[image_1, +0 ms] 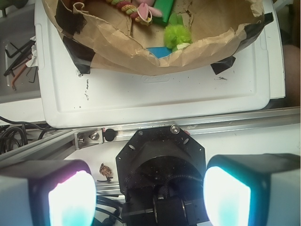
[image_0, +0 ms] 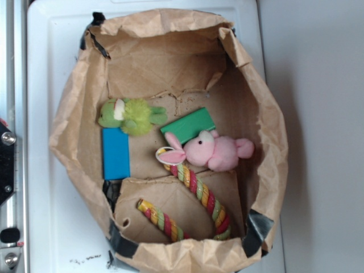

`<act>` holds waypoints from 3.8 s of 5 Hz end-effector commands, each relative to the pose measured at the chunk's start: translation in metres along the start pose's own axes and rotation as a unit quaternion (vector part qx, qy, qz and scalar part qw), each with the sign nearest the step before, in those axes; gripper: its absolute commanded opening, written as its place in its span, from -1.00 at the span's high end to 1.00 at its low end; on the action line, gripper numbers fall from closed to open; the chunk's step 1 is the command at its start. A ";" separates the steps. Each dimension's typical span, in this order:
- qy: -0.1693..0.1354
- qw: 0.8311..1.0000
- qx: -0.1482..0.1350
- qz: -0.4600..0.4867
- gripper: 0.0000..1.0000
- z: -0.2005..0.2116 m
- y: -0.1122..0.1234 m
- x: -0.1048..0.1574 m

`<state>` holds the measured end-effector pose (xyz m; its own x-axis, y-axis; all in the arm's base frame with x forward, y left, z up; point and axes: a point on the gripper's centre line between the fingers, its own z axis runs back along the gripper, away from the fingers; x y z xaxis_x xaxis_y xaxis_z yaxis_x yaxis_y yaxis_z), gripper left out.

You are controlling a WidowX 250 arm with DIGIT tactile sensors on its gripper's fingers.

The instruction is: Grab the multicolored rope.

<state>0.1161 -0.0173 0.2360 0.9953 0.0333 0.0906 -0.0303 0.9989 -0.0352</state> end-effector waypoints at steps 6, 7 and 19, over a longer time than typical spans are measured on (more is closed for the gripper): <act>-0.043 0.994 0.019 -0.101 -1.00 -0.052 -0.011 0.146; -0.049 0.981 -0.003 -0.187 -1.00 -0.067 -0.005 0.168; -0.037 0.845 -0.006 -0.533 -1.00 -0.177 -0.051 0.193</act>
<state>0.3258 -0.0509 0.0626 0.5028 -0.8579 0.1062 0.8582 0.5101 0.0577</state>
